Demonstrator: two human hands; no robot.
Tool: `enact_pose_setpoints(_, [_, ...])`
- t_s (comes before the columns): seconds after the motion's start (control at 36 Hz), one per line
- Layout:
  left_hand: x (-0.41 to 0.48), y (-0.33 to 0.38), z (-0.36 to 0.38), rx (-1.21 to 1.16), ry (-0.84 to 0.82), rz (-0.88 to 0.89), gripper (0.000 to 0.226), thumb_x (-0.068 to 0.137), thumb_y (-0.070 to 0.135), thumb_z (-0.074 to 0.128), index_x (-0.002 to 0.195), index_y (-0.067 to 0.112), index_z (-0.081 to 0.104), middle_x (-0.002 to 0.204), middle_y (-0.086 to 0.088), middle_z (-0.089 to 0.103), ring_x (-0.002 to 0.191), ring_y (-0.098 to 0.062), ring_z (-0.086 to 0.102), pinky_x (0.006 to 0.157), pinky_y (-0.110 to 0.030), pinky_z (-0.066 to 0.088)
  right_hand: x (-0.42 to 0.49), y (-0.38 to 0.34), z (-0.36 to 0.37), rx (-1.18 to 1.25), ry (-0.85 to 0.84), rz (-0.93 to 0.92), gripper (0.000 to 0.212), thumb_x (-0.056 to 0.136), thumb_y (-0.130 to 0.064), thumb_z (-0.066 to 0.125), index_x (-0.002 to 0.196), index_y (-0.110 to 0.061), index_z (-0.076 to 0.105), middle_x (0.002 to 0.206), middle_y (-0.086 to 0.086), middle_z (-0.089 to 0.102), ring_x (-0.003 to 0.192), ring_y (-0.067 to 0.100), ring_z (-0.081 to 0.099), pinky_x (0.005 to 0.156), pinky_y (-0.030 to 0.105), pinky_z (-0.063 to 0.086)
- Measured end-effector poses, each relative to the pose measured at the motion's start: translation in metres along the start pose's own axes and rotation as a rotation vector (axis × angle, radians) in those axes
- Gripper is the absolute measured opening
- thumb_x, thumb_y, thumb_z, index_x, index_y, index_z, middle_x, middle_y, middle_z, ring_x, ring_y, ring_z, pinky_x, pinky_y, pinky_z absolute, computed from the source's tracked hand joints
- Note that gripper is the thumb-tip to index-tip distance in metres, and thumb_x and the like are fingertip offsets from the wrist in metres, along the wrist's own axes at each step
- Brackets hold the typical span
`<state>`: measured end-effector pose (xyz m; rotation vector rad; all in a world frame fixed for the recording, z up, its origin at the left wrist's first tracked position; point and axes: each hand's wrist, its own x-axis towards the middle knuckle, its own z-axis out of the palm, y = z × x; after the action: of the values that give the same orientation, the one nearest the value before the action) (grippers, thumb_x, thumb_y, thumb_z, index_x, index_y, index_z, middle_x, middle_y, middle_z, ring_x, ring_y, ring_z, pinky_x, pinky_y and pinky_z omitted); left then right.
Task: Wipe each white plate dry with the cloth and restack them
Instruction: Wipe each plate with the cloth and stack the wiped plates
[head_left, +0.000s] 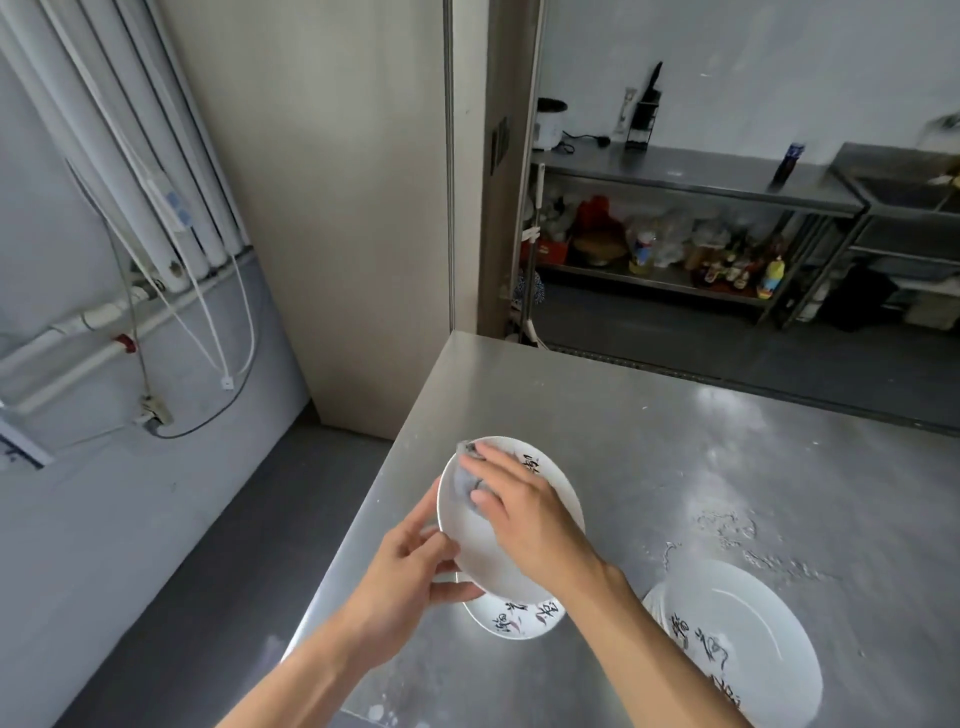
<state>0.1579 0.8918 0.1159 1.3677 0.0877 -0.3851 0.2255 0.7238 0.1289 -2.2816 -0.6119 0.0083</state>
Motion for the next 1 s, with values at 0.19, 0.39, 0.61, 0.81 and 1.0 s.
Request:
enact_pose_setpoints(0.19, [-0.005,-0.003,-0.017,-0.044,0.068,0.003,0.068,0.099,-0.005,0.039,0.143,0.043,0.059,0.126,-0.018,0.073,0.113,-0.037,0.072,0.087,-0.042,0.062,-0.016,-0.002,0.011,0.128,-0.197,-0.104,0.039,0.099,-0.014,0.056,0.136,-0.025,0.063,0.151,-0.016,0.047,0.135,-0.009,0.039,0.114,0.01,0.024])
enact_pose_setpoints(0.39, [-0.008,-0.005,-0.034,-0.133,0.202,0.018,0.057,0.099,0.006,0.053,0.14,0.045,0.062,0.125,-0.015,0.074,0.103,-0.038,0.076,0.077,-0.036,0.063,-0.023,0.016,0.006,0.082,-0.233,-0.069,0.032,0.092,-0.017,0.06,0.121,-0.025,0.073,0.143,-0.019,0.054,0.134,-0.015,0.038,0.112,0.011,0.03])
enact_pose_setpoints(0.61, [-0.014,-0.011,-0.04,-0.095,0.231,-0.047,0.055,0.104,0.005,0.05,0.138,0.046,0.064,0.119,-0.012,0.076,0.096,-0.034,0.076,0.078,-0.038,0.063,-0.028,0.037,-0.007,-0.072,-0.113,-0.056,0.023,0.092,-0.009,0.058,0.109,-0.016,0.073,0.134,-0.019,0.057,0.126,-0.013,0.046,0.098,-0.002,0.027])
enact_pose_setpoints(0.81, [-0.012,-0.008,-0.04,-0.061,0.218,-0.088,0.063,0.099,0.001,0.046,0.139,0.048,0.063,0.123,-0.009,0.075,0.106,-0.035,0.075,0.084,-0.039,0.063,-0.019,0.057,-0.008,-0.036,0.252,0.245,0.029,0.086,0.001,0.062,0.109,-0.013,0.072,0.115,-0.002,0.063,0.105,0.017,0.061,0.09,0.021,0.045])
enact_pose_setpoints(1.0, [-0.003,-0.005,-0.05,-0.156,0.291,-0.074,0.062,0.1,-0.002,0.041,0.132,0.042,0.07,0.127,-0.004,0.075,0.105,-0.026,0.076,0.086,-0.037,0.064,-0.031,0.06,-0.003,0.006,0.1,0.299,0.054,0.083,-0.013,0.055,0.131,-0.038,0.054,0.098,-0.014,0.064,0.09,0.008,0.059,0.084,0.025,0.05])
